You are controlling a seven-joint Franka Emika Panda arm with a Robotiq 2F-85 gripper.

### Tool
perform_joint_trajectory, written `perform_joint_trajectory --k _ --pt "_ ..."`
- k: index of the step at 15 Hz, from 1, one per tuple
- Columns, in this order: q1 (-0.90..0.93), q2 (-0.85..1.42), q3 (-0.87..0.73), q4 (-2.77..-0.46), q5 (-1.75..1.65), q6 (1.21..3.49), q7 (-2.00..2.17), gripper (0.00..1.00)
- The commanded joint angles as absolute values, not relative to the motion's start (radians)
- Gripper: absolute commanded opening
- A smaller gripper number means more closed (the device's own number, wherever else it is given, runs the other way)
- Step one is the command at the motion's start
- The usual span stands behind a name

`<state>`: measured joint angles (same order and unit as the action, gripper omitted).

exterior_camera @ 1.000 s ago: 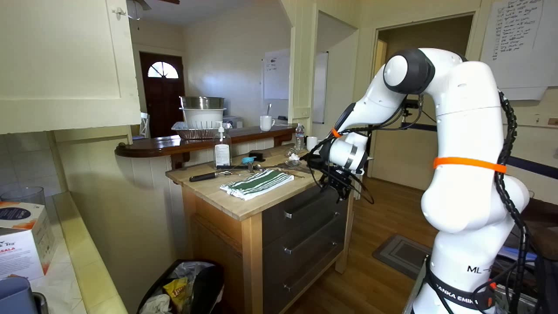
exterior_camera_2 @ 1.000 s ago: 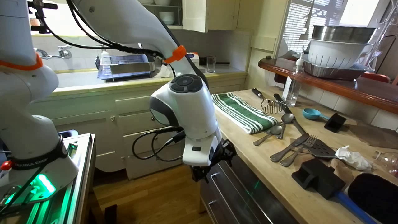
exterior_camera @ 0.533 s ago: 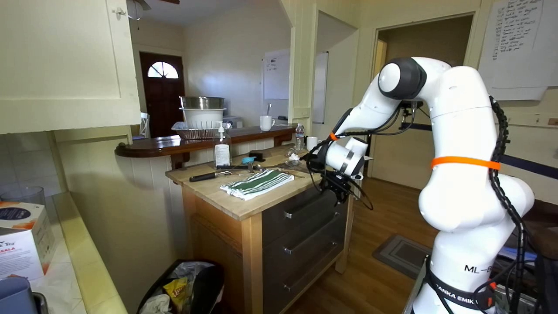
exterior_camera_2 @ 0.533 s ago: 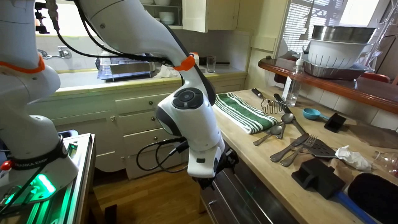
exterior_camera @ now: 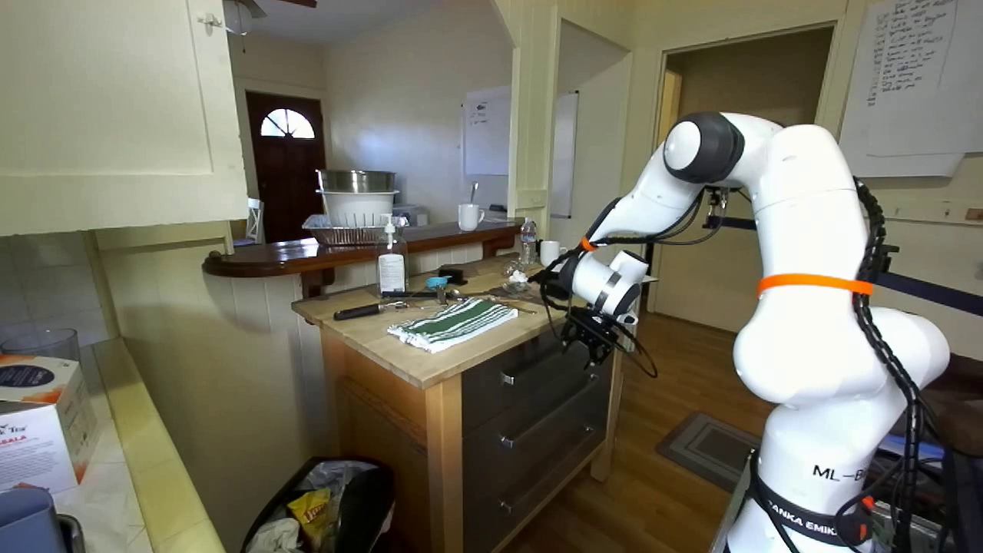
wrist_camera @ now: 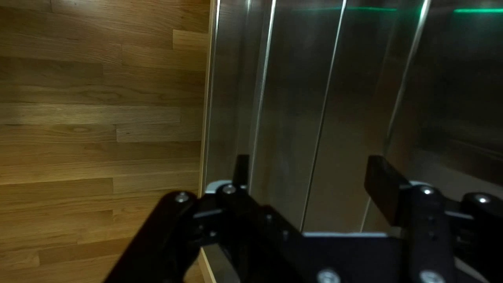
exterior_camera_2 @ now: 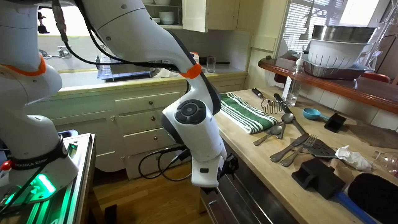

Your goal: Open the topmost drawer completely

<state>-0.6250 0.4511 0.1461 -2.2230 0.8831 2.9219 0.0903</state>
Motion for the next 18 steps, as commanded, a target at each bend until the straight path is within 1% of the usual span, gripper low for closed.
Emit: perform_joint_trajectory --k 1,2,3,4,6,7,9,12,13,14,15,16,17,18 --pt "-0.67 0.497 0.197 -2.187 0.935 2.944 0.015 0.85" --pt "-0.675 0.504 0.204 -2.182 0.934 2.942 0.011 0.84" --pt "-0.681 0.512 0.214 -2.174 0.936 2.945 0.003 0.88" --pt "-0.687 0.521 0.224 -2.166 0.939 2.949 -0.004 0.85" --pt "-0.701 0.535 0.246 -2.15 0.947 2.957 -0.018 0.88" --pt "-0.707 0.541 0.256 -2.143 0.95 2.957 -0.026 0.91" --pt "-0.718 0.558 0.275 -2.125 0.96 2.969 -0.04 0.9" --pt "-0.727 0.588 0.289 -2.11 0.961 2.989 -0.042 0.84" --pt "-0.731 0.6 0.295 -2.104 0.961 3.004 -0.045 0.85" --pt "-0.731 0.612 0.298 -2.099 0.958 3.011 -0.04 0.81" --pt "-0.731 0.617 0.302 -2.097 0.955 3.02 -0.038 0.71" --pt "-0.728 0.619 0.303 -2.1 0.951 3.033 -0.034 0.56" --pt "-0.727 0.609 0.301 -2.113 0.947 3.032 -0.021 0.51" --pt "-0.724 0.599 0.298 -2.126 0.944 3.042 -0.016 0.49"
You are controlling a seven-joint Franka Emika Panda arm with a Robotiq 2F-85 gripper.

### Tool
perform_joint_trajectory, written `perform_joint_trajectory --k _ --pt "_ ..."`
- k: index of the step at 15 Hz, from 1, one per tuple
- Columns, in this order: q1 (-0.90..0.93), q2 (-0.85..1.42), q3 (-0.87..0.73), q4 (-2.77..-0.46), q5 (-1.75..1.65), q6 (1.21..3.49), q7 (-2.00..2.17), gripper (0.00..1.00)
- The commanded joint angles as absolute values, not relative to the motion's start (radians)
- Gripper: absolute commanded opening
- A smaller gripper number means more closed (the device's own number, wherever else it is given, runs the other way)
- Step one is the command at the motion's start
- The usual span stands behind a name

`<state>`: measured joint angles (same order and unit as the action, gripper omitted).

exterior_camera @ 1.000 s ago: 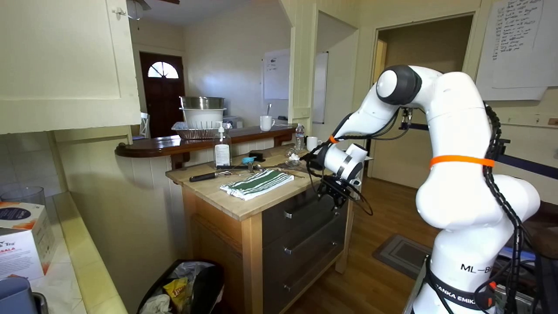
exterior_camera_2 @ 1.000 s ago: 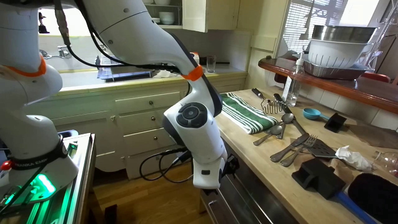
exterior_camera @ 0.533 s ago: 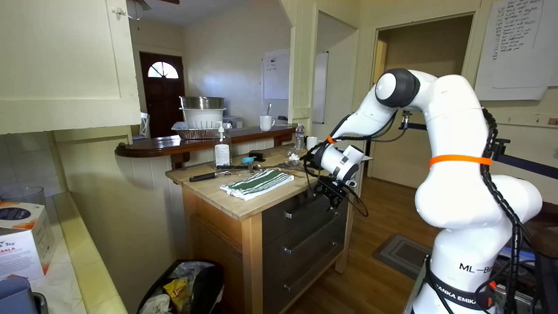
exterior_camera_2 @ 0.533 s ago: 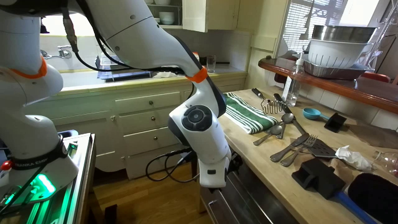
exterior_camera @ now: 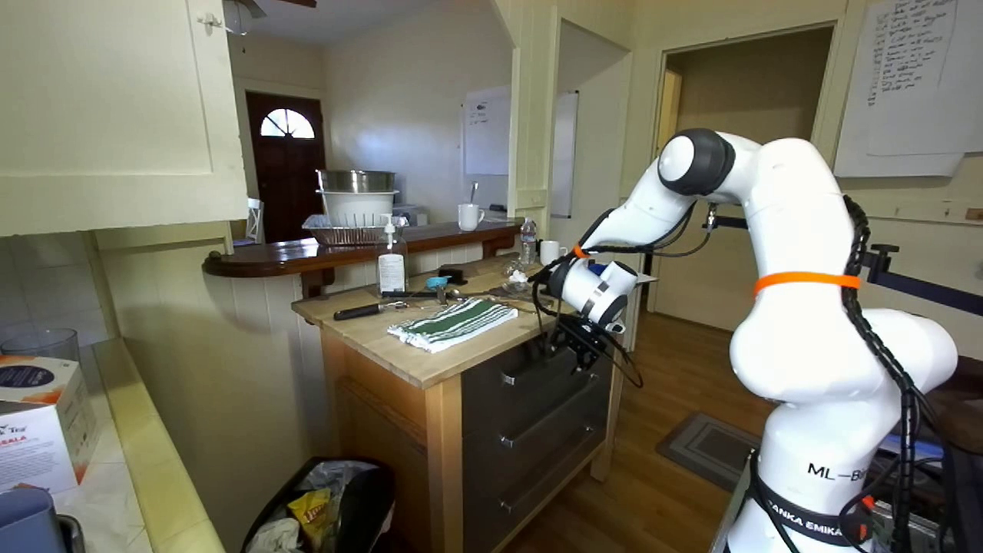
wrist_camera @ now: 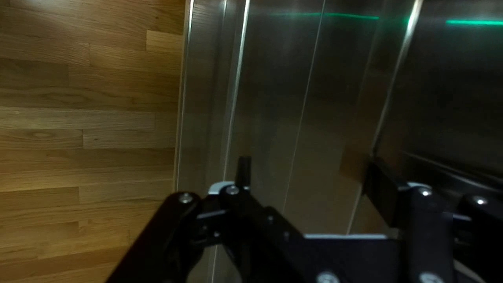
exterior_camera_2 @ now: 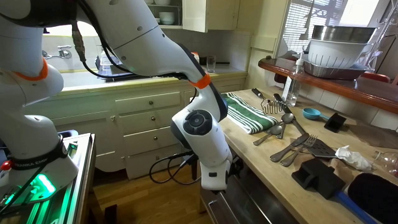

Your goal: Open the topmost drawer completely

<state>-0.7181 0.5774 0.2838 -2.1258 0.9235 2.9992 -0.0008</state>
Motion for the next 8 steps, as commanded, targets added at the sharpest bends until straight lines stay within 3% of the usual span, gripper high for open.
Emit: perform_joint_trajectory --k 1,4,8 --pt "-0.713 0.571 0.281 -2.157 0.936 3.036 0.008 0.43" --pt "-0.671 0.487 0.214 -2.262 0.904 3.025 0.09 0.3" --pt "-0.649 0.409 0.165 -2.354 0.911 3.021 0.151 0.01"
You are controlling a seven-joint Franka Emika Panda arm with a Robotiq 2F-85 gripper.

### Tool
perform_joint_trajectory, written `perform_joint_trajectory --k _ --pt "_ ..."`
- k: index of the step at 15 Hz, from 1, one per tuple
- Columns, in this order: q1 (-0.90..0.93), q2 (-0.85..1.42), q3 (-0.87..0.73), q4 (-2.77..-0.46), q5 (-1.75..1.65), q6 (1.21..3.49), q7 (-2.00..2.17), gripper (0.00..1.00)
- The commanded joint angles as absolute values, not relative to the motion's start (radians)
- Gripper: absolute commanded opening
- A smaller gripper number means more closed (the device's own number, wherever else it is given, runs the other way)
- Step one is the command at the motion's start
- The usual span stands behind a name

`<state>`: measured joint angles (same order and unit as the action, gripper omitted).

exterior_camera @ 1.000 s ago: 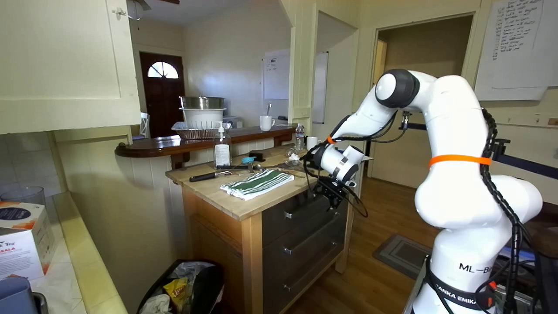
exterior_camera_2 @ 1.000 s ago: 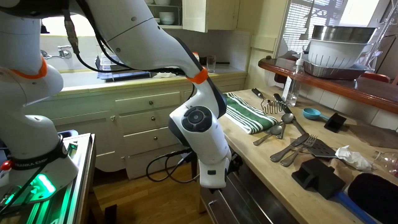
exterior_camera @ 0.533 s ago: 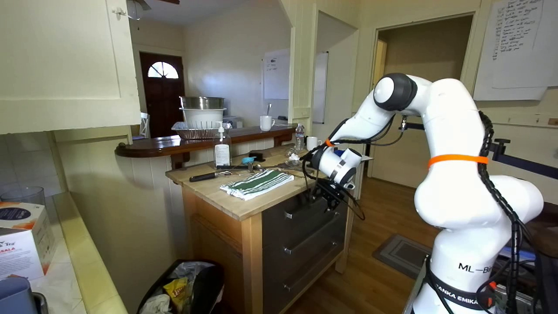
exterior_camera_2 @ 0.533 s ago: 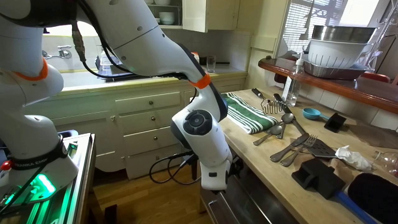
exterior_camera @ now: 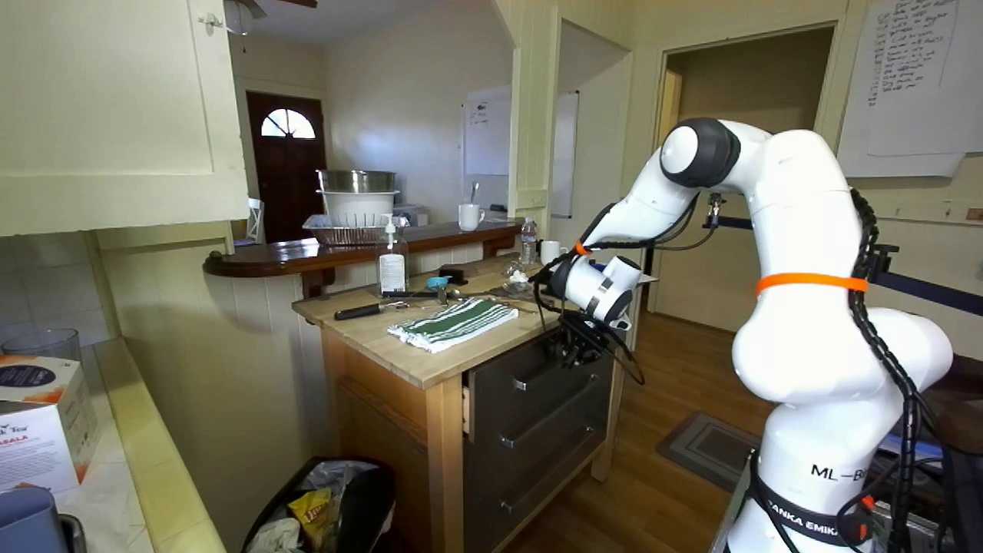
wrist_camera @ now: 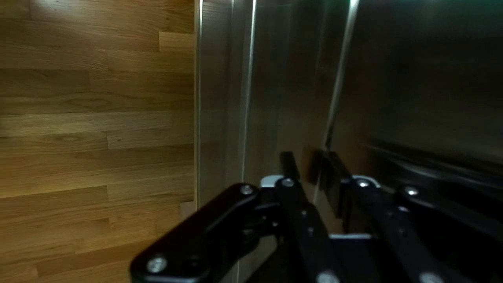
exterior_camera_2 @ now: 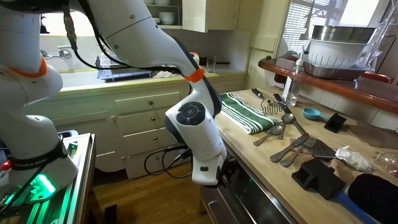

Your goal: Open the topmost drawer completely

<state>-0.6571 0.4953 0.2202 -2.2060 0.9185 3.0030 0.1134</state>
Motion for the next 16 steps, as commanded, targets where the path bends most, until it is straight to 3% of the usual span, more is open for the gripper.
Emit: perform_joint_trajectory --k 1,7,8,10,11,16 --pt "-0.642 0.393 0.149 -2.379 0.909 3.024 0.168 0.0" --pt "-0.64 0.28 0.097 -2.532 0.891 3.017 0.199 0.03" --pt "-0.634 0.254 0.087 -2.554 0.879 3.014 0.204 0.36" --pt "-0.606 0.212 0.053 -2.595 0.838 3.016 0.241 0.4" --pt "-0.511 0.191 -0.042 -2.611 0.857 2.996 0.232 0.47" --pt "-0.41 0.051 -0.204 -2.751 0.605 3.006 0.435 0.88"
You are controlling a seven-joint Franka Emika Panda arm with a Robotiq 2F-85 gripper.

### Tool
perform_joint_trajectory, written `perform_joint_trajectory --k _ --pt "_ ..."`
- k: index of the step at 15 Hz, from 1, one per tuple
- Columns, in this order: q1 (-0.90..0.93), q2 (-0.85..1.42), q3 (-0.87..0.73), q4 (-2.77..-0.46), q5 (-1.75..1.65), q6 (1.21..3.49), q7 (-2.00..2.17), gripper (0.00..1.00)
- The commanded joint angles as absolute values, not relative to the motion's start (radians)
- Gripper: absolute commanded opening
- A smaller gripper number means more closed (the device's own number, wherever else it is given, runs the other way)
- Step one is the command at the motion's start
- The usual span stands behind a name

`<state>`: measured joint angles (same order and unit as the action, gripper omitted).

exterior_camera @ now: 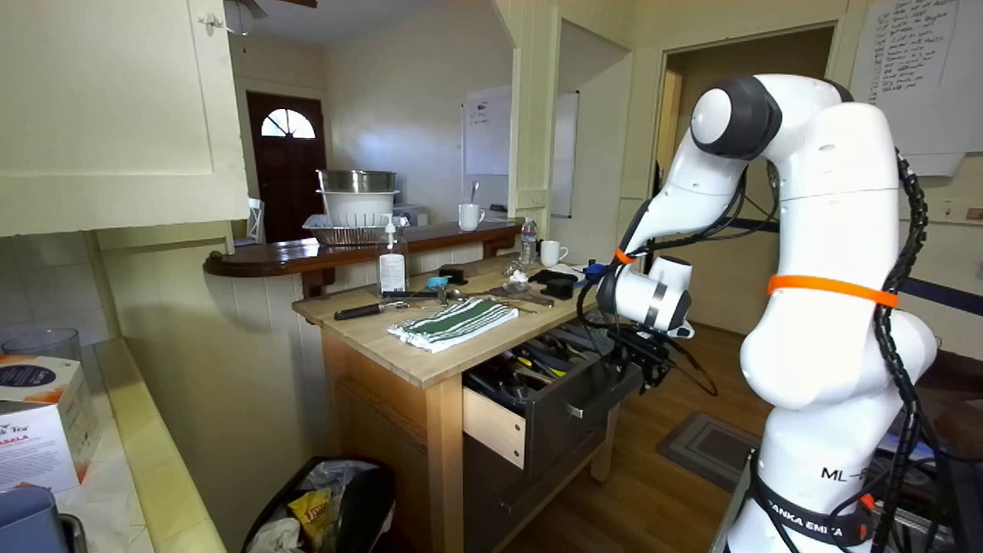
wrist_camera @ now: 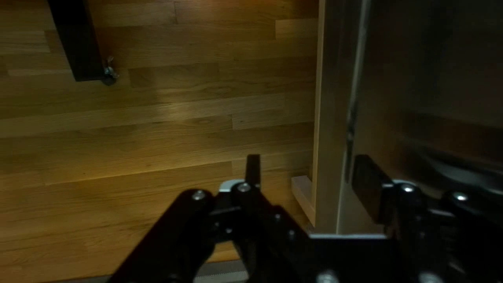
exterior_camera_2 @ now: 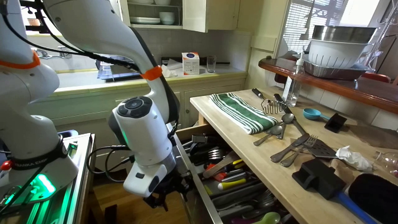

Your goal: Open the topmost drawer completely

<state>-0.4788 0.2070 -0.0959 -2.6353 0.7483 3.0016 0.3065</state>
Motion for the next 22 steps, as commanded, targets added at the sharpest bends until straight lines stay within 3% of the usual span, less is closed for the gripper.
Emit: perform_joint_trajectory --k 1,2,5,8,13,14,16,22 --pt "-0.412 -0.003 -0.217 -2.771 0.578 3.016 0.431 0.95" --pt "-0.418 -0.059 -0.225 -2.788 0.551 3.014 0.418 1.0" --pt "-0.407 -0.153 -0.264 -2.749 0.514 2.956 0.382 1.0" --pt "-0.502 -0.276 -0.191 -2.743 0.425 2.853 0.444 1.0" --pt "-0.46 -0.286 -0.197 -2.666 0.341 2.677 0.492 1.0" --pt "-0.449 -0.263 -0.193 -2.651 0.328 2.71 0.485 0.75" --pt "-0.444 -0.21 -0.18 -2.618 0.27 2.729 0.487 0.66" --pt "-0.431 -0.044 -0.195 -2.557 0.116 2.721 0.546 0.17"
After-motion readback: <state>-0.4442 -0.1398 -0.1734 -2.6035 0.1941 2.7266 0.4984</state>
